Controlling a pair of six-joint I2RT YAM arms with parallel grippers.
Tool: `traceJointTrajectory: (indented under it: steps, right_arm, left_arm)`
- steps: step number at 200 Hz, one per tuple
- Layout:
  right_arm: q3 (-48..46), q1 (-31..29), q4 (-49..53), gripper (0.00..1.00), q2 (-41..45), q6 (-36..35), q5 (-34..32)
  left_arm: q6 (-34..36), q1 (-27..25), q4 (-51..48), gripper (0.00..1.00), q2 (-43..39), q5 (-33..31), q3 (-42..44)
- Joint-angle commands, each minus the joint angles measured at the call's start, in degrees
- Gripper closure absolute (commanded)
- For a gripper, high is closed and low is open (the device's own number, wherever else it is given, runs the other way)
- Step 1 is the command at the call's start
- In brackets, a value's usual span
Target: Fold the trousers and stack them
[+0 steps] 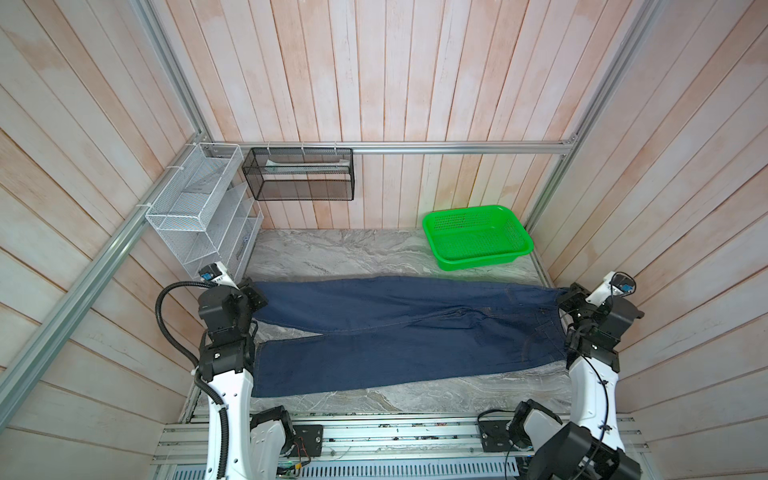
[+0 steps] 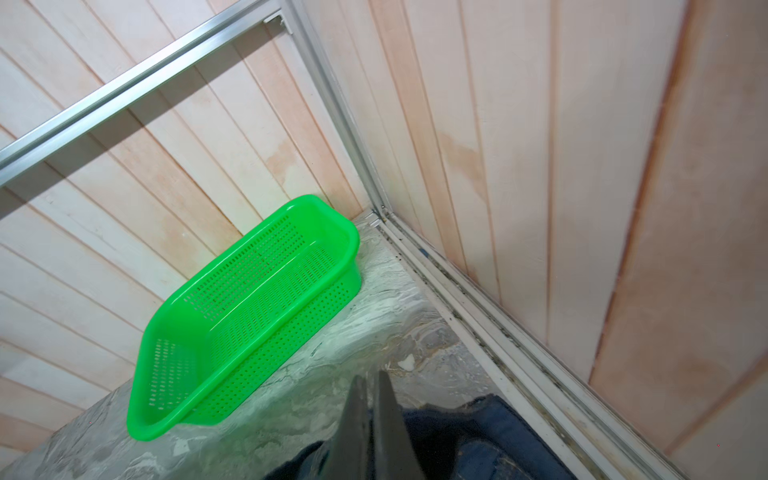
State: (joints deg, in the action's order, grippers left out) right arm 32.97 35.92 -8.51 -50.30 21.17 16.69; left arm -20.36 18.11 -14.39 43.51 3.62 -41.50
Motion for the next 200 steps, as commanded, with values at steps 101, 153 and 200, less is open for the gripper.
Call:
traceJointTrajectory:
  steps: [101, 153, 200]
  right_arm:
    - [-9.0, 3.1, 14.2, 1.0, 13.1, 7.2, -28.3]
    - [-10.3, 3.0, 19.1, 1.0, 13.9, 10.0, -36.3]
    - [-12.8, 3.1, 17.4, 1.0, 13.5, 10.5, -36.9]
  left_arm:
    - [-2.9, 0.2, 0.5, 1.0, -8.8, -20.7, 9.6]
    - [-6.2, 0.1, -0.3, 1.0, -9.6, -24.0, 14.0]
    - [-7.0, -0.6, -0.5, 1.0, -10.8, -23.8, 16.3]
